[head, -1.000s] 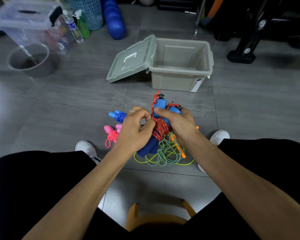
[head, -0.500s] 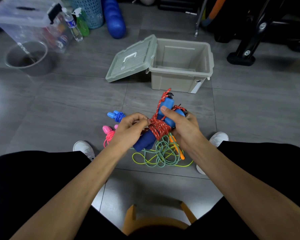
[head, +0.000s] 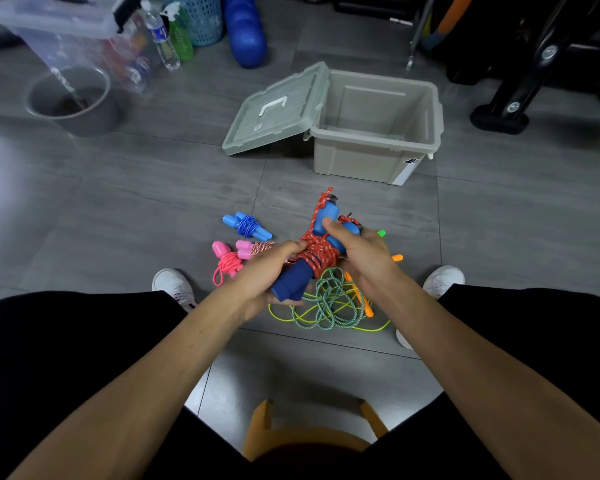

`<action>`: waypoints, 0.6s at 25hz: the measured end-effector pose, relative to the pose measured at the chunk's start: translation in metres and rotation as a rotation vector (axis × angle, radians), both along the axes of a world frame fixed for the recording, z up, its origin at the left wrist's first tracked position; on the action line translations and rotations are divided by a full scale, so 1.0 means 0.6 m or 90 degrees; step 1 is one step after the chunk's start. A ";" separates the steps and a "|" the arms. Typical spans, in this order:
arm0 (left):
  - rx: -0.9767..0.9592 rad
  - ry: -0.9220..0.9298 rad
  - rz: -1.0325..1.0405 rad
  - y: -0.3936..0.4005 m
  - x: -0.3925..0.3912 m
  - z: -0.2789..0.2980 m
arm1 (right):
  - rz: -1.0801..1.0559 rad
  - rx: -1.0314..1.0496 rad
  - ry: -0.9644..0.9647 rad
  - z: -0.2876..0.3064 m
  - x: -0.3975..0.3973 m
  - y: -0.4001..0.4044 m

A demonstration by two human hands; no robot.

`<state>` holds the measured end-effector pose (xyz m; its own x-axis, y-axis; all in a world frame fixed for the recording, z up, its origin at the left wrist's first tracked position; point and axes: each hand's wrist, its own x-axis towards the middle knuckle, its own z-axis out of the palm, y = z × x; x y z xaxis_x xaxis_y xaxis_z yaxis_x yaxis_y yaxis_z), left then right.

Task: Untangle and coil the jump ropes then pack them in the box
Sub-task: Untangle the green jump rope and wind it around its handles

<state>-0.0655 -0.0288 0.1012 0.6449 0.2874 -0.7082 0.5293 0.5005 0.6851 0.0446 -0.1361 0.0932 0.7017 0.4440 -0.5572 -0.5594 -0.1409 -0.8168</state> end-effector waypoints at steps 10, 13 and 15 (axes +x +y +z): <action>0.258 0.226 0.221 0.121 0.000 -0.188 | 0.383 -0.344 -0.254 -0.084 0.022 0.033; 0.282 0.302 0.213 0.166 0.011 -0.265 | 0.416 -0.375 -0.265 -0.123 0.031 0.049; 0.296 0.313 0.249 0.186 0.021 -0.306 | 0.429 -0.384 -0.268 -0.155 0.040 0.062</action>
<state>-0.0531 0.0830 -0.0823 0.0789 0.7665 -0.6373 0.6701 0.4326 0.6032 0.0684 -0.0991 0.0000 0.5995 0.5469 -0.5845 0.1080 -0.7788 -0.6179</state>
